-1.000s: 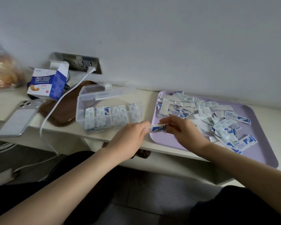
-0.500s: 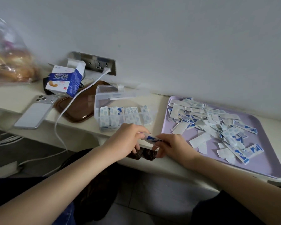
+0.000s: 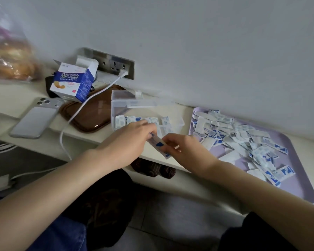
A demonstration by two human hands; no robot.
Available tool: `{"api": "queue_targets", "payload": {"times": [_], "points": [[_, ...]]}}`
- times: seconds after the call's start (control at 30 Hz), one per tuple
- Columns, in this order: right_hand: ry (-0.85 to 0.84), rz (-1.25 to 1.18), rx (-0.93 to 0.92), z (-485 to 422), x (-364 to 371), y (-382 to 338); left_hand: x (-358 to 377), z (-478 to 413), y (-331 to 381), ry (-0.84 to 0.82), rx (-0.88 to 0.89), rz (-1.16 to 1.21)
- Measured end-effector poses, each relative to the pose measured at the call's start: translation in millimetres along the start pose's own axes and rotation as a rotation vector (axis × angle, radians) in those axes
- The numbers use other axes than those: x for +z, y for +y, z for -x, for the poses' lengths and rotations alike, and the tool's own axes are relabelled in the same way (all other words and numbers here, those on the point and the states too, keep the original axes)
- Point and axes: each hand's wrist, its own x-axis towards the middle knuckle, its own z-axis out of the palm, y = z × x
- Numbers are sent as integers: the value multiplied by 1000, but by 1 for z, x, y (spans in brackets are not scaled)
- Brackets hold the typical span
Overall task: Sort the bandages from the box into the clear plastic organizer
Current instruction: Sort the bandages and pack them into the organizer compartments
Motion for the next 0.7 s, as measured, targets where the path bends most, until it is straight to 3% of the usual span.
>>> {"api": "queue_targets", "payload": {"times": [0.1, 0.2, 0.37, 0.5, 0.57, 0.7], "points": [[93, 85, -50, -16, -7, -16, -11, -3, -4, 100, 13, 26], [81, 144, -43, -33, -13, -31, -24, -5, -13, 193, 10, 97], [172, 204, -62, -66, -19, -41, -41, -8, -39, 280, -87, 161], [204, 96, 53, -97, -17, -43, -37, -5, -70, 80, -221, 51], [145, 51, 158, -110, -10, -40, -35, -3, -76, -26, -269, -4], [-28, 43, 296, -132, 13, -37, -37, -1, -77, -52, -268, -45]]}}
